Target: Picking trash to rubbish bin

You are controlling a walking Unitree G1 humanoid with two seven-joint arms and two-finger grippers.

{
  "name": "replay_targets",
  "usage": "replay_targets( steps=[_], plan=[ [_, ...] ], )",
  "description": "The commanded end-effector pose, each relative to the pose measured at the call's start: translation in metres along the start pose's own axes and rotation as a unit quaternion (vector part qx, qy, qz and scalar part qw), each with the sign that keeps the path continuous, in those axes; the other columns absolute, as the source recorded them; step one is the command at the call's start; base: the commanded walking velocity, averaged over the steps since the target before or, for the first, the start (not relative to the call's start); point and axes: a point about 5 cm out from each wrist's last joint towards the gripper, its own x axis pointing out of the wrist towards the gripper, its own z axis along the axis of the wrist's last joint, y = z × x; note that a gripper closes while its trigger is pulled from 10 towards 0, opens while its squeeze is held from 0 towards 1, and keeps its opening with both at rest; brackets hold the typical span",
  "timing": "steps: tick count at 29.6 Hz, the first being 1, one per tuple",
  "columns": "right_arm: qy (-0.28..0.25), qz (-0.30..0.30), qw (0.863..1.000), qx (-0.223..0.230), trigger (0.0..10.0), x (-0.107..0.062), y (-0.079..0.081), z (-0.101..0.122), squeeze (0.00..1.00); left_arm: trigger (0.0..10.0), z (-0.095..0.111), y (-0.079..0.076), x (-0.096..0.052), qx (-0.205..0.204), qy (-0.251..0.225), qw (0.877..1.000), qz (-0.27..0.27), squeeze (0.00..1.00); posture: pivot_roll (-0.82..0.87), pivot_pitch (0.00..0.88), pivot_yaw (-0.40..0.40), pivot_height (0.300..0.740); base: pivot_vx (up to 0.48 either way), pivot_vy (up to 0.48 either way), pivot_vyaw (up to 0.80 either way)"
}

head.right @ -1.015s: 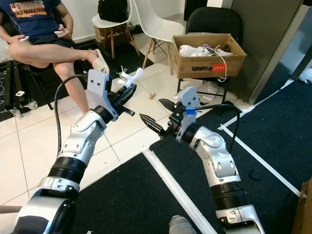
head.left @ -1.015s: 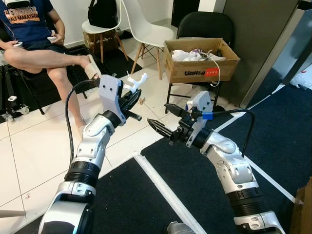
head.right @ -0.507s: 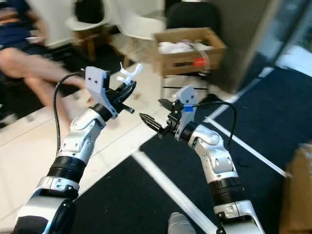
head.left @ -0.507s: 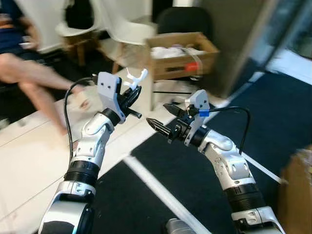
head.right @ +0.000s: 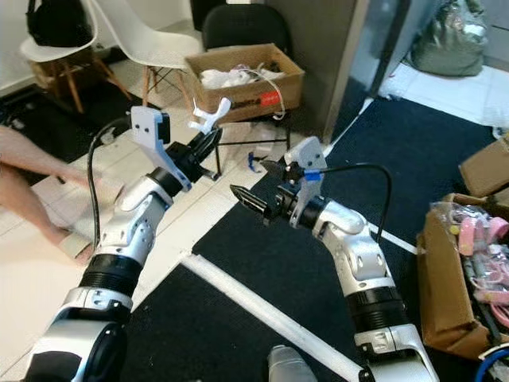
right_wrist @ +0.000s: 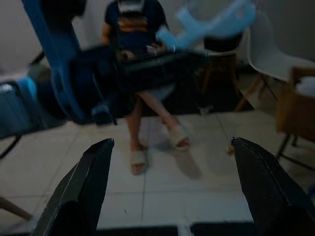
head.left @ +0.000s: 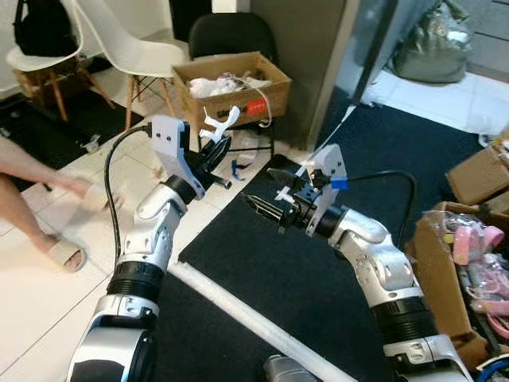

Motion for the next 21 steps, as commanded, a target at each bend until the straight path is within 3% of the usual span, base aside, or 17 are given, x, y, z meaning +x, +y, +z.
replay_targets(
  steps=[1,12,21],
  plan=[
    [-0.001,-0.005,1.000,0.001,10.0,-0.0004,0.0034,0.0001,0.00,10.0,0.0015,0.0013,-0.0037,-0.002,0.002,1.000,-0.004,0.00,-0.07,0.000,0.041,0.740,0.000,0.000,0.00],
    [-0.011,-0.014,1.000,0.001,10.0,0.0058,0.0062,-0.0007,0.00,10.0,0.0036,0.0048,-0.0065,0.012,0.017,1.000,-0.015,0.00,-0.06,0.000,0.069,0.740,0.000,0.000,0.00],
    [-0.005,-0.015,1.000,0.006,10.0,0.0012,0.0034,-0.0006,0.00,10.0,0.0021,0.0027,-0.0044,0.010,0.014,1.000,-0.011,0.00,-0.07,0.000,0.043,0.740,0.000,0.000,0.00]
  ],
)
